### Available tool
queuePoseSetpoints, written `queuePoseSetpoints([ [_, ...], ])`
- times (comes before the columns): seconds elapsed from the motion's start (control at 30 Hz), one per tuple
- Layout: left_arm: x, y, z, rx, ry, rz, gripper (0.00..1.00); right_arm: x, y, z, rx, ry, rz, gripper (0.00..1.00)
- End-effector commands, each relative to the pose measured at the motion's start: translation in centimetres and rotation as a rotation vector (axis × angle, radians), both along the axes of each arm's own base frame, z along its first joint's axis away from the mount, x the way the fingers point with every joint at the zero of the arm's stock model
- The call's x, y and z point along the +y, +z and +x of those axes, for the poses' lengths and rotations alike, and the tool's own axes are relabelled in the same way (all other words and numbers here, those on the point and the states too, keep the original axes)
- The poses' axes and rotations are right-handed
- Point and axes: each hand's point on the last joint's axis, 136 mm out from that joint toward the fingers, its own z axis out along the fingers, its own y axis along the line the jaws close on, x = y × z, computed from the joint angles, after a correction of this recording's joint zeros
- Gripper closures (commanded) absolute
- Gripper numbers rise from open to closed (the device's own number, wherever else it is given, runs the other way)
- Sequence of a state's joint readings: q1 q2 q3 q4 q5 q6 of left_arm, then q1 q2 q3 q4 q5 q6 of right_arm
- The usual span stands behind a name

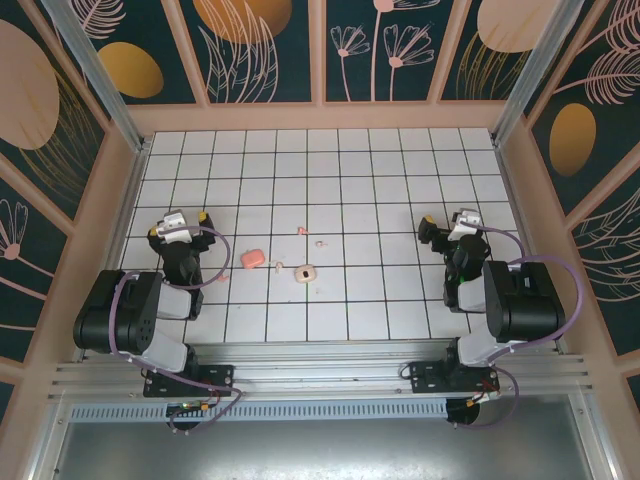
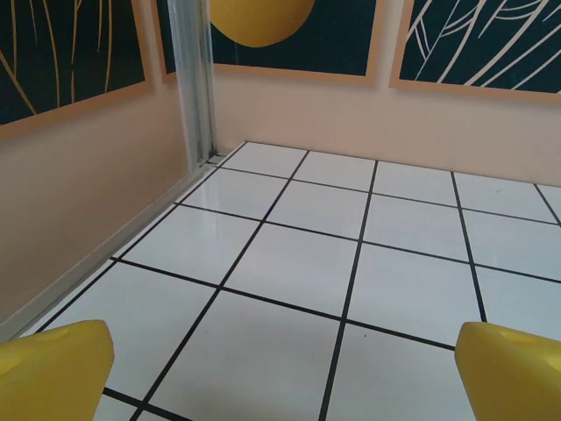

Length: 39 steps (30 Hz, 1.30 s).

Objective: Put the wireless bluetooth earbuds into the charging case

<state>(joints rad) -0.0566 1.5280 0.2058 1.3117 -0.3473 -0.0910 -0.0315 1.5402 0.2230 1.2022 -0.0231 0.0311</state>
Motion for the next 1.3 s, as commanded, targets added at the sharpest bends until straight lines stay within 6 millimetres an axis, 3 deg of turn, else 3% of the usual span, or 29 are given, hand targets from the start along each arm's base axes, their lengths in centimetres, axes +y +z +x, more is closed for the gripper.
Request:
queuePoseSetpoints([
  [0.0,0.2,0.6,0.2,-0.025,0.004,-0.017,0.01,-0.3,1.5,0.5,-0.054,-0.016,-0.021,0.01],
  [1.0,0.2,0.7,0.2,-0.026,0.004,-0.016,0.01,-0.3,1.4,0.5,-0.052,-0.015,-0.019,0.01],
  [1.1,0.3,0.8,0.2,-0.025,0.007,-0.015,0.01,-0.2,1.9,0.6,-0.057,-0.009,-0.021,0.01],
  [1.27,0.3,2.1,1.6,0.043,0.015,-0.019,0.12,0.0,3.9,1.5,0.019,-0.033,0.000,0.01],
])
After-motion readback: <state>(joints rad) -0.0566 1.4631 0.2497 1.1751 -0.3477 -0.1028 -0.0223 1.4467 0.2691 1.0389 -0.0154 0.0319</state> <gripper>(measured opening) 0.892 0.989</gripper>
